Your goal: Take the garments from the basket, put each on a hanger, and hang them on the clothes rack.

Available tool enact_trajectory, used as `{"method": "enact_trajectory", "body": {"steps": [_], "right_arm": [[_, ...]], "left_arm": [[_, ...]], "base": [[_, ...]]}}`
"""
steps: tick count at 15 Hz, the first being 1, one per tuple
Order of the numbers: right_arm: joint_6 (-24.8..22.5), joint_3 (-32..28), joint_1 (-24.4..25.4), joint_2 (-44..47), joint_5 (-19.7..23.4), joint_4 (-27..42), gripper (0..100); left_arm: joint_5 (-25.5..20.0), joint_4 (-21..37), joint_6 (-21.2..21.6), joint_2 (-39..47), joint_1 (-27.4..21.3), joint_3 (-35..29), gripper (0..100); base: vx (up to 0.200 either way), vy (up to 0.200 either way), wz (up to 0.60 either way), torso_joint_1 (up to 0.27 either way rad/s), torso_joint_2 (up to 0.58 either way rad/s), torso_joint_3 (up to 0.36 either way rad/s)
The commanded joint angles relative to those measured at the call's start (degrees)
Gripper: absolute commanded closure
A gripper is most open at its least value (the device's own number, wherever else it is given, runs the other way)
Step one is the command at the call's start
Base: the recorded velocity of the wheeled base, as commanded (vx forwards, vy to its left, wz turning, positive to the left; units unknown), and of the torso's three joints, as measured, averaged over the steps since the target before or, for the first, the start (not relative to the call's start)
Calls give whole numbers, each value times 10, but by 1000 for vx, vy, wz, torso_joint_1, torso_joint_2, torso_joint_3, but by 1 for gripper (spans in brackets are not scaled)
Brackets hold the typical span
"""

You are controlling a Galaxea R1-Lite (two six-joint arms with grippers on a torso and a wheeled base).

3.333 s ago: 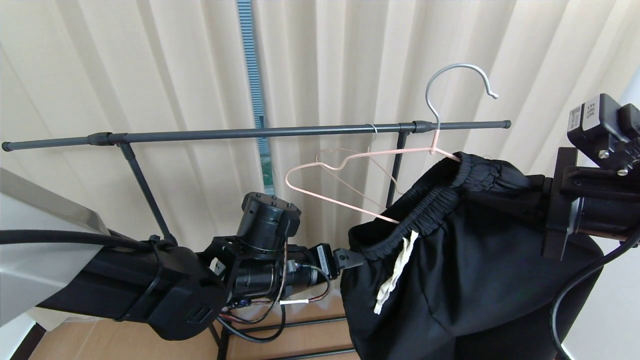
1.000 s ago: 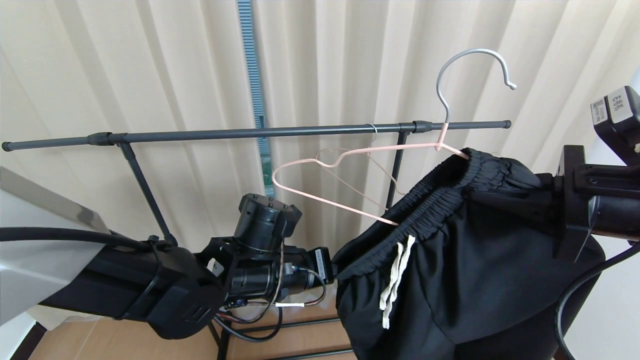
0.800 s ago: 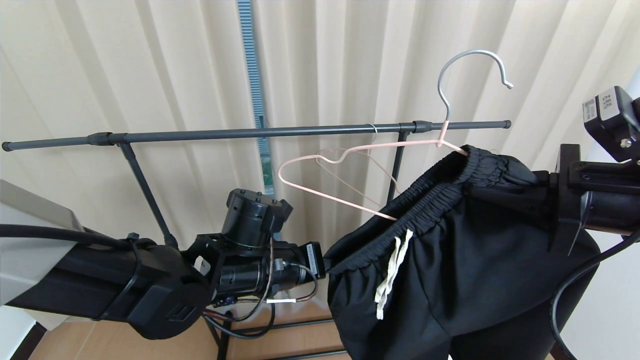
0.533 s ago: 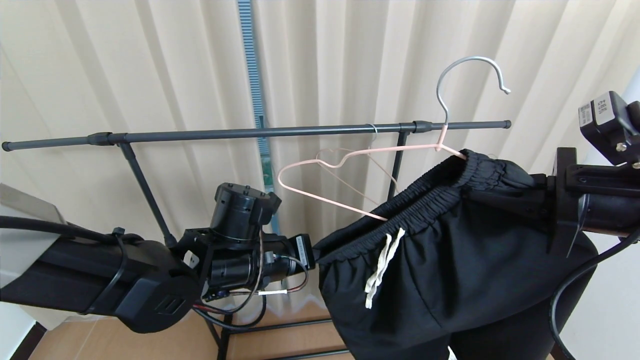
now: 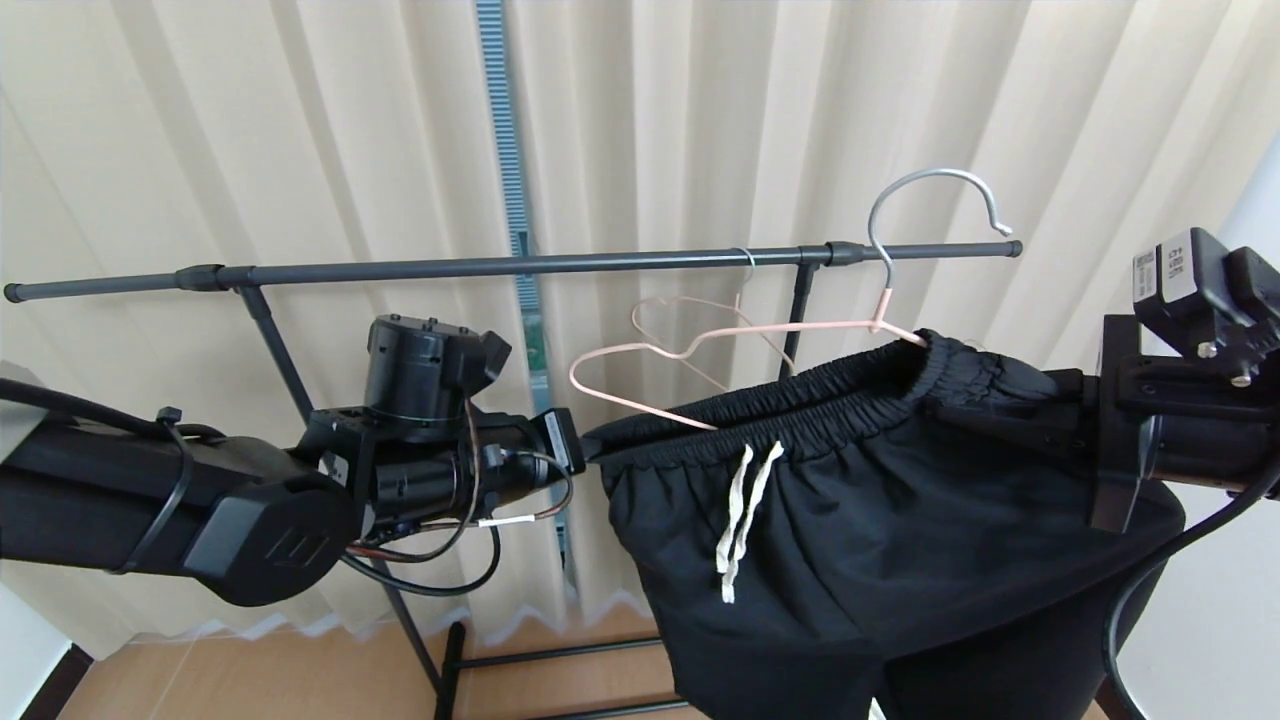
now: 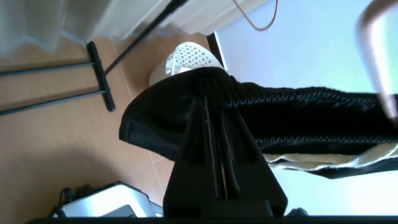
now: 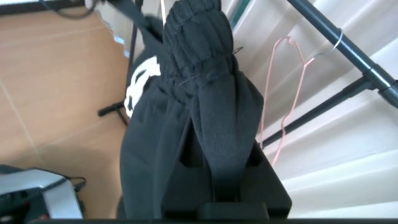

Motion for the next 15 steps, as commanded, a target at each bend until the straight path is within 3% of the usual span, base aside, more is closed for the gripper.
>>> {"method": "enact_trajectory", "body": {"steps": [1, 15], "right_arm": [[-2, 6, -3, 7, 0, 0, 100], [-91, 31, -4, 43, -3, 4, 100]], "left_arm": [[0, 0, 2, -3, 13, -8, 100], [-1, 61, 42, -3, 50, -76, 100]], "base": [[0, 0, 0, 0, 0, 0], [0, 0, 0, 0, 0, 0]]}}
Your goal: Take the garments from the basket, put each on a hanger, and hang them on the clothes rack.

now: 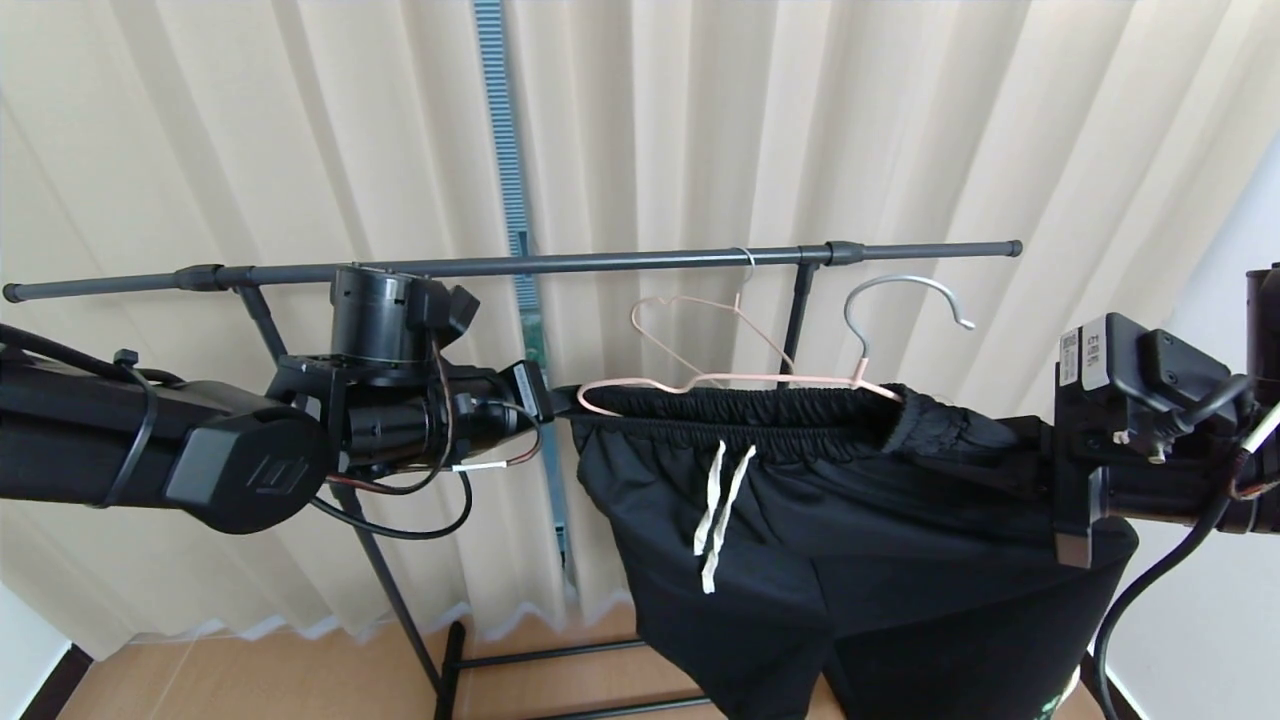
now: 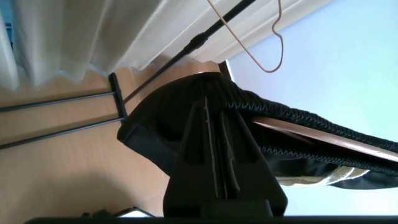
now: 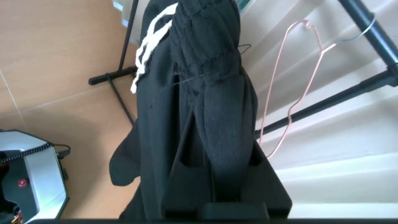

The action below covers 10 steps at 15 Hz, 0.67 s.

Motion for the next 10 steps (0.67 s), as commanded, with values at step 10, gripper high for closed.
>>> {"method": "enact_trajectory", "body": {"steps": [10], "right_arm": [[-5, -3, -4, 38, -2, 0, 100]], "left_arm": [[5, 172, 53, -26, 2, -132, 100]], "base": [[0, 0, 0, 0, 0, 0]]}}
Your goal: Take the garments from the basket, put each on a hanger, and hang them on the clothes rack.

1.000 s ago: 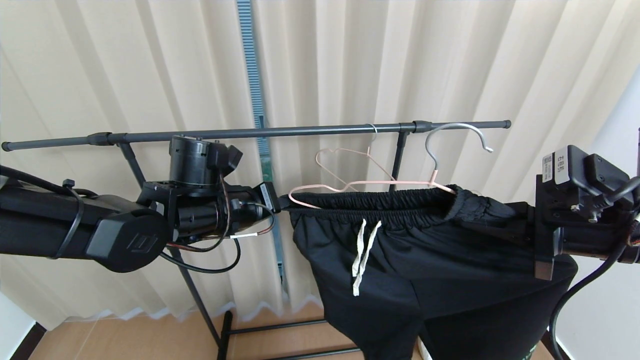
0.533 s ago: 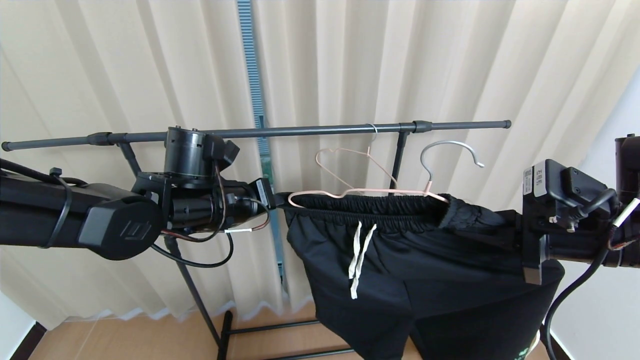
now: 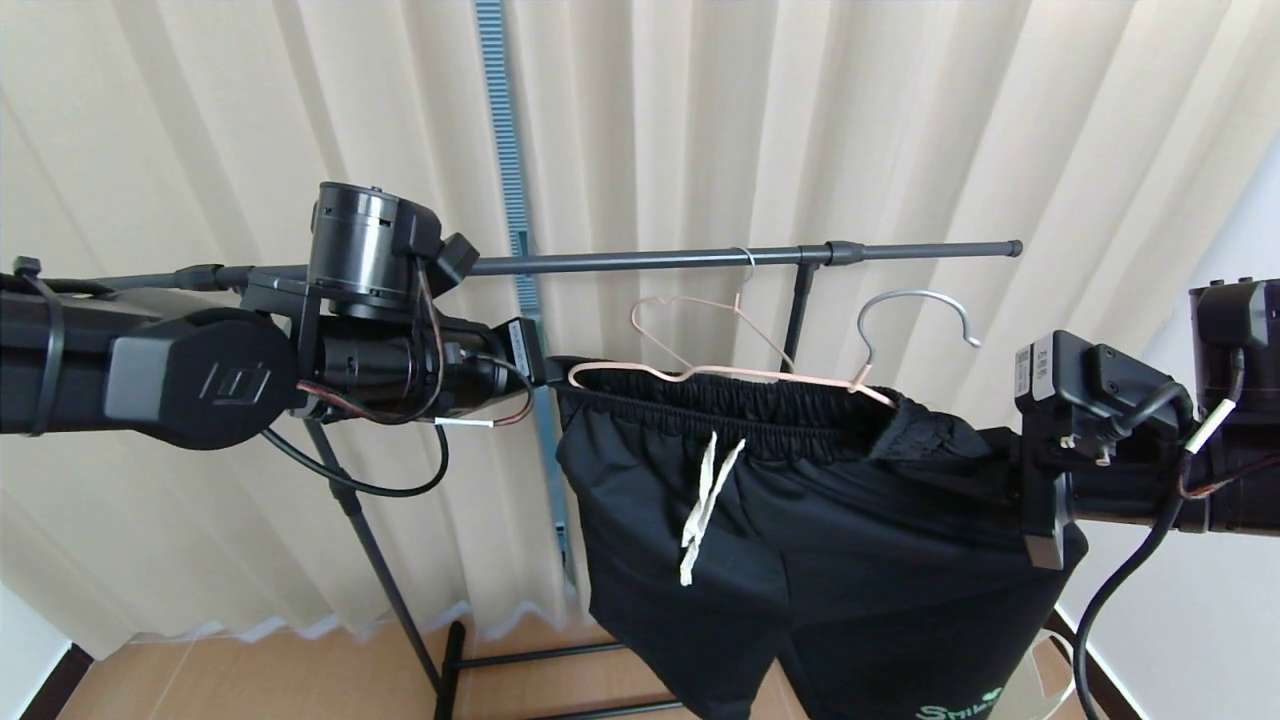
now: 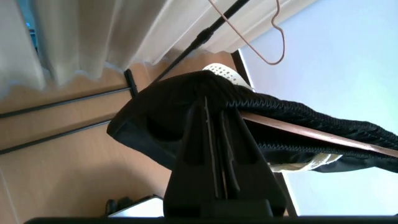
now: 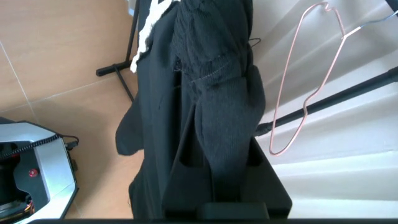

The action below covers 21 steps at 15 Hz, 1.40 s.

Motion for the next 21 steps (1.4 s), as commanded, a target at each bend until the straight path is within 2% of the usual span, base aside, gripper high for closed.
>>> {"method": "enact_trajectory", "body": {"steps": [1, 5, 8, 11, 12, 17, 21], "right_arm": [[0, 0, -2, 2, 0, 0, 100], [0, 2, -2, 1, 0, 0, 100], [-1, 1, -3, 4, -1, 0, 100], [-1, -3, -3, 21, -17, 0, 100], [-1, -5, -3, 31, -28, 0, 100], [-6, -13, 3, 68, -66, 0, 100], [-8, -15, 16, 93, -89, -1, 100]], "left_arm": [[0, 7, 3, -3, 9, -12, 100], [6, 8, 20, 9, 22, -30, 100], [9, 32, 43, 6, 17, -41, 100], [31, 102, 84, -21, -11, -65, 100], [48, 150, 102, -30, -23, -89, 100], [91, 262, 118, -42, -74, -149, 100], [97, 338, 118, -41, -103, -227, 100]], "base": [[0, 0, 0, 0, 0, 0], [0, 0, 0, 0, 0, 0], [0, 0, 0, 0, 0, 0], [0, 0, 0, 0, 0, 0], [0, 0, 0, 0, 0, 0], [0, 0, 0, 0, 0, 0], [0, 0, 0, 0, 0, 0]]}}
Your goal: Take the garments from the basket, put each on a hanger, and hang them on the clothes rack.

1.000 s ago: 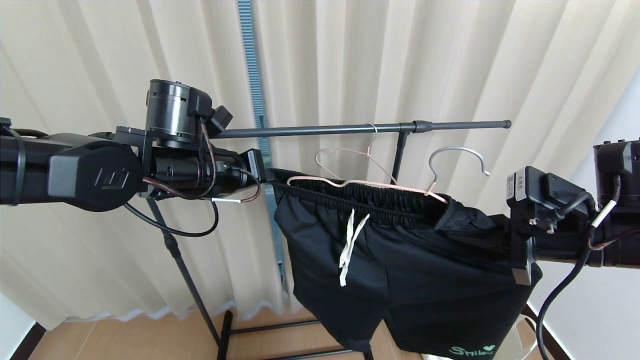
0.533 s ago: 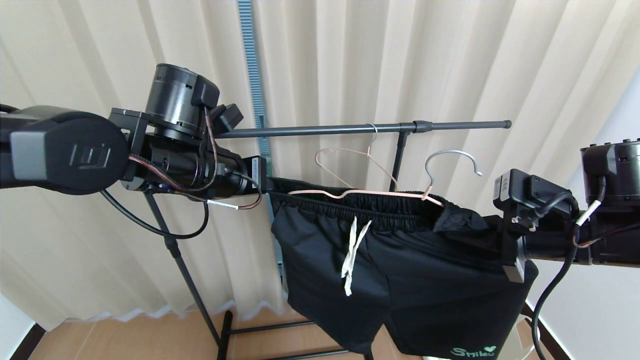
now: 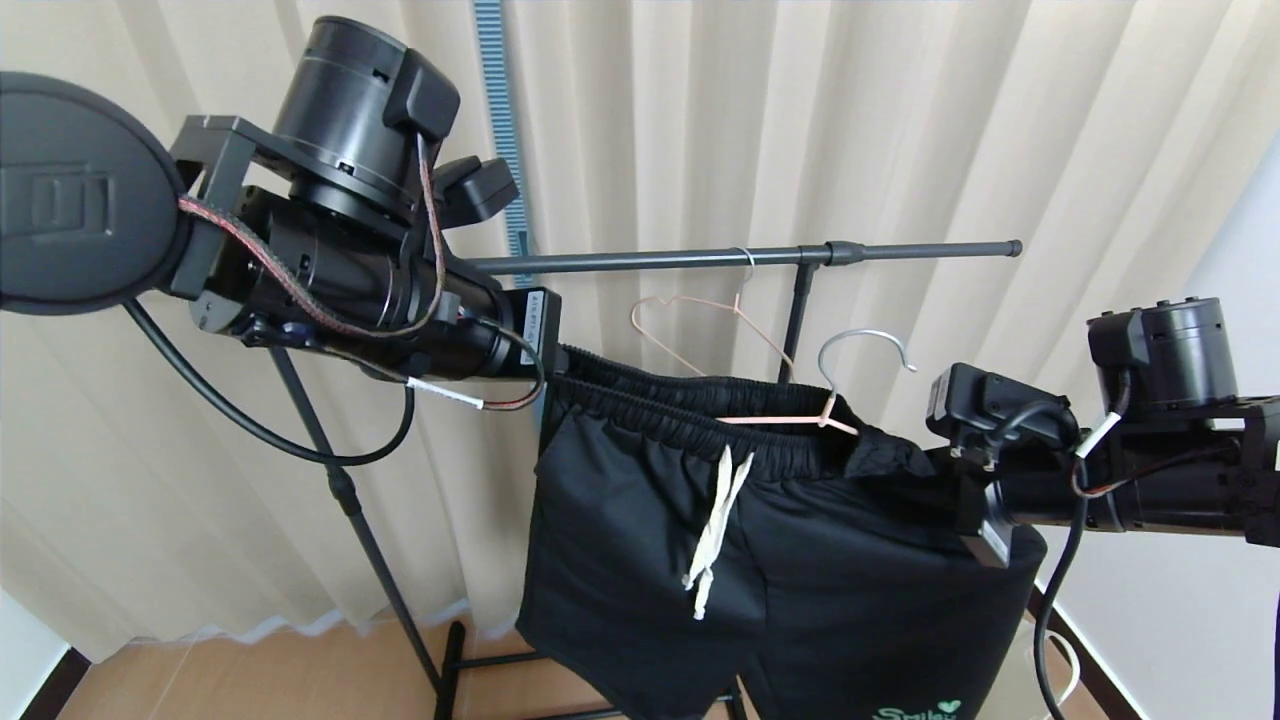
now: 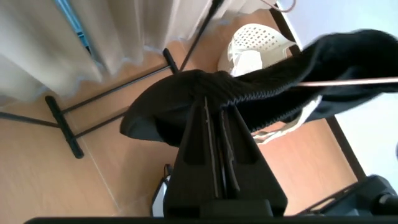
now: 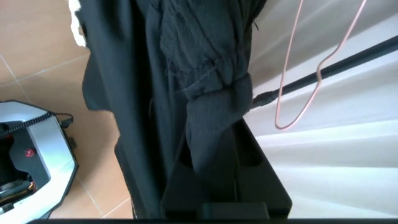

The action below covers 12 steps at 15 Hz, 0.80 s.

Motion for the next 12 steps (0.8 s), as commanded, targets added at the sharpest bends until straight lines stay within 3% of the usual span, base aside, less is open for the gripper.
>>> {"method": "enact_trajectory", "body": {"steps": [1, 4, 8, 12], "right_arm": [[0, -2, 8, 21, -10, 0, 100], [4, -11, 18, 32, -20, -4, 100], [90, -41, 36, 43, -17, -6, 100], [127, -39, 37, 37, 41, -31, 100]], "left_arm": [[0, 32, 0, 0, -11, -51, 100], [7, 61, 0, -1, -35, -63, 100], [25, 106, 12, -1, -73, -57, 100], [25, 116, 10, 0, -103, -21, 100]], "base": [[0, 0, 0, 0, 0, 0], [0, 0, 0, 0, 0, 0], [0, 0, 0, 0, 0, 0], [0, 0, 0, 0, 0, 0]]}}
